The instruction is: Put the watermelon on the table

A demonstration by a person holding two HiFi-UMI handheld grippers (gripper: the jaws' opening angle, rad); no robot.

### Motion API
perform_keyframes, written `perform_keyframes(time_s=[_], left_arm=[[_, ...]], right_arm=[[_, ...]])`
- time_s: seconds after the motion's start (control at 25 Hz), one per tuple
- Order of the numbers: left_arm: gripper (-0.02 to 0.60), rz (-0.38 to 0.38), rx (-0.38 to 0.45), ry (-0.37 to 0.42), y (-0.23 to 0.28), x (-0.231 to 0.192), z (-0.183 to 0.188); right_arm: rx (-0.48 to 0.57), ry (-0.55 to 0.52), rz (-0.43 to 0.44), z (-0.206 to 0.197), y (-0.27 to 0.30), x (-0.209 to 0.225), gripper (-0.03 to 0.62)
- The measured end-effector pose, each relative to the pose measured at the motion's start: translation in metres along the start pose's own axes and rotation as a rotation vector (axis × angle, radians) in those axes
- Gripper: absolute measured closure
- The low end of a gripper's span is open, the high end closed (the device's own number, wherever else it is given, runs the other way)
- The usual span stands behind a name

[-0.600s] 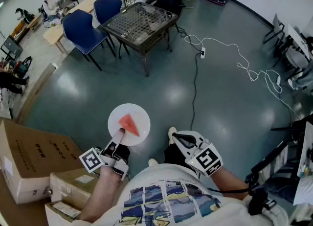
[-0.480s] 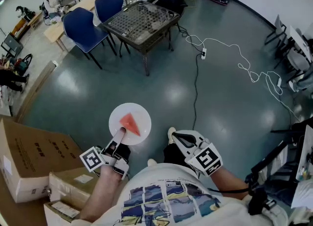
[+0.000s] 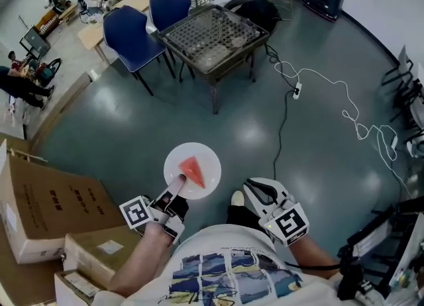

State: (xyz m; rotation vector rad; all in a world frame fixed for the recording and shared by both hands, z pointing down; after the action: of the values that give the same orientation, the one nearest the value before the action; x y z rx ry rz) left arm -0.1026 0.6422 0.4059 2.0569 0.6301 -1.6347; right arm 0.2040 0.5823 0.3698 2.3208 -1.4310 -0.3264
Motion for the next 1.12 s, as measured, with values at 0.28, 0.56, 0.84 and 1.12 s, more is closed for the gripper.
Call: perform_keyframes(time_s=[0.28, 0.56, 0.84, 1.12], left_arm=[[0.554, 0.01, 0.017, -0.002, 0.096, 0.006, 0.058], [0.554, -0.002, 0.03, -0.007, 0.177, -0.011, 0.12], [0.554, -0.03, -0.017, -0.019, 0.242, -0.05, 0.235], [0.554, -0.018, -0.146, -0.002, 0.327, -0.08, 0.386]], right_arm=[[0.026, -0.04, 0.025, 0.047, 0.029, 0.106, 0.538], [0.019, -0.024, 0.008, 0.053, 0.076, 0.192, 0.535], [-0.019, -0.004, -0.022, 0.083, 0.171, 0.263, 0.536], [-0.048, 0.041, -0.115, 0.155, 0.274, 0.339, 0.536]])
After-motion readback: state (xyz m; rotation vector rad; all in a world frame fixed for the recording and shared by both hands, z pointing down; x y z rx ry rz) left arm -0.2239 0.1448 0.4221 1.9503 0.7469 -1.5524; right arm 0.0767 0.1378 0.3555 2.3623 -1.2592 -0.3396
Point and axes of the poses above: the fingertips, and each gripper's own axes: y forward along the fingers, x to its right, z out of its top, the point moved 10 cm from there along -y, backward along the fingers, and after that the axes turned 8 degrees about -x, right-handed, at the moved point
